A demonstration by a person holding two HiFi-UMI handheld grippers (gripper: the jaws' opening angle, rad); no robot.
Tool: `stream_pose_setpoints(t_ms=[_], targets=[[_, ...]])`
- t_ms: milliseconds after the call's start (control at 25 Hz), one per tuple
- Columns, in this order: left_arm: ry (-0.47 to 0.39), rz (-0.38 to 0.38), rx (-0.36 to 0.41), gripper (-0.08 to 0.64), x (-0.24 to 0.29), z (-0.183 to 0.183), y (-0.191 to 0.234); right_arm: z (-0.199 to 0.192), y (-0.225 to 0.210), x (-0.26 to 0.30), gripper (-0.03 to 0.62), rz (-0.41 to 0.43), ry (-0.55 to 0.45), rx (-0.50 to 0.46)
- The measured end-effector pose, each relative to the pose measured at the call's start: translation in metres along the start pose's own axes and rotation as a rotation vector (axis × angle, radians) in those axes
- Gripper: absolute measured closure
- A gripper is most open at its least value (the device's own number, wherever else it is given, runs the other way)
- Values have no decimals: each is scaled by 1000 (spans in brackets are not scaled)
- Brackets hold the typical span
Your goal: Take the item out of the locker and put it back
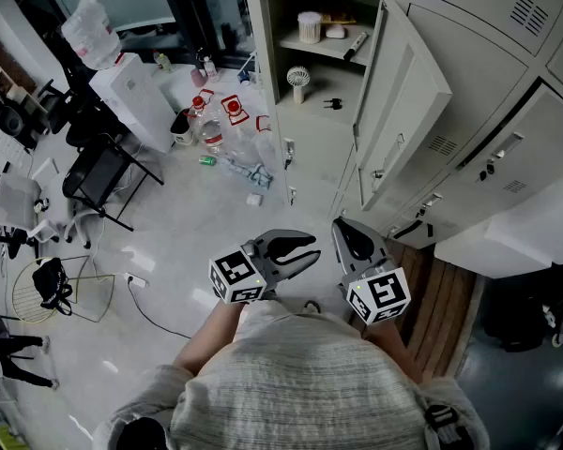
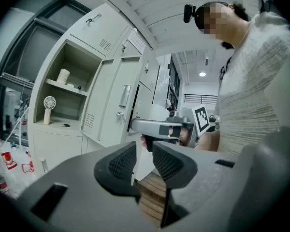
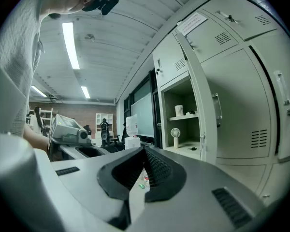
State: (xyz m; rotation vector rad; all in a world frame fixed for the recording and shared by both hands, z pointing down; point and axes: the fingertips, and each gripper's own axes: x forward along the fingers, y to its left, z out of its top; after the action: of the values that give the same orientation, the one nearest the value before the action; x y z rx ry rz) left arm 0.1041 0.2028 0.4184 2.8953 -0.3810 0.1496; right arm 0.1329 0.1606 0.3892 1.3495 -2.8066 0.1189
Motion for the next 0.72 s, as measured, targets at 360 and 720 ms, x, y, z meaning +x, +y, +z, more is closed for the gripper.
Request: stream_pose_setpoints(t_ms=[360, 720], targets=[[-74, 38, -3, 526, -7, 12, 4, 4, 4, -2, 568, 21, -12, -13], [-125, 63, 5, 552, -10, 22, 11, 4, 2, 2, 568, 29, -2, -15]])
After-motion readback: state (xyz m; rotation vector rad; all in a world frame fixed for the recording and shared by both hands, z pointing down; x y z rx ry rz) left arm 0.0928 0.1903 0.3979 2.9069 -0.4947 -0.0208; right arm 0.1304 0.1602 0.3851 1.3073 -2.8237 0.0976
